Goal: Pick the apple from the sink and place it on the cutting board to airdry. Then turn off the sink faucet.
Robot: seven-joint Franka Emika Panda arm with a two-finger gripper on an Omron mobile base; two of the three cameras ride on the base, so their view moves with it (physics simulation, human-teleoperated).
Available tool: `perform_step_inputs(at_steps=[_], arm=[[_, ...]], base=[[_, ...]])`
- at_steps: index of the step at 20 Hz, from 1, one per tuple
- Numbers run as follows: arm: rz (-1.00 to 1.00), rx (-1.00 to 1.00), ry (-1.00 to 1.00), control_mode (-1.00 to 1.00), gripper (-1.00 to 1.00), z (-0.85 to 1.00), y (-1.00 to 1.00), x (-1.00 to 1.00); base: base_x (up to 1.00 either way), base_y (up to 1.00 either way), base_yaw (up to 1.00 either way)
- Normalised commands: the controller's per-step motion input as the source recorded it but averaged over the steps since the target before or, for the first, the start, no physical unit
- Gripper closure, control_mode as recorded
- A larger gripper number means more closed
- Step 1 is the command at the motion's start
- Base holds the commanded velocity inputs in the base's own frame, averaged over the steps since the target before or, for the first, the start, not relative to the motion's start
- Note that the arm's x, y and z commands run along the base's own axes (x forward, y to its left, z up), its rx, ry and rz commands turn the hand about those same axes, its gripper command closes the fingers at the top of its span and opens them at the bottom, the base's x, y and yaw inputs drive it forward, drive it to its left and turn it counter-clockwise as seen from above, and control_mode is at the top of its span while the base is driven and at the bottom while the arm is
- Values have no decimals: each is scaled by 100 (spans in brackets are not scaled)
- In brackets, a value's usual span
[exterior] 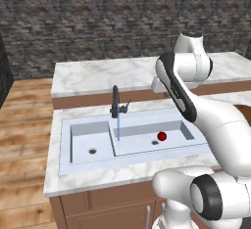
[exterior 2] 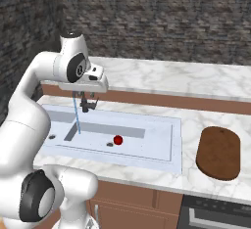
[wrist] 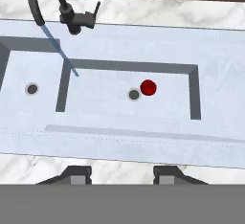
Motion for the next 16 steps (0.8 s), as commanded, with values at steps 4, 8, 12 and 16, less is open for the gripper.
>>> perform_step_inputs(at_steps=[4, 8, 12, 16], arm=[[0, 0, -1, -100, -100, -8, 1, 0], [0, 0, -2, -100, -100, -21, 0, 0], [0, 0, -3, -100, -100, -21, 0, 0], [0, 0, -1, -100, -100, -23, 0, 0]], base=[[0, 0, 0], [0, 0, 0], [0, 0, 0], [0, 0, 0]])
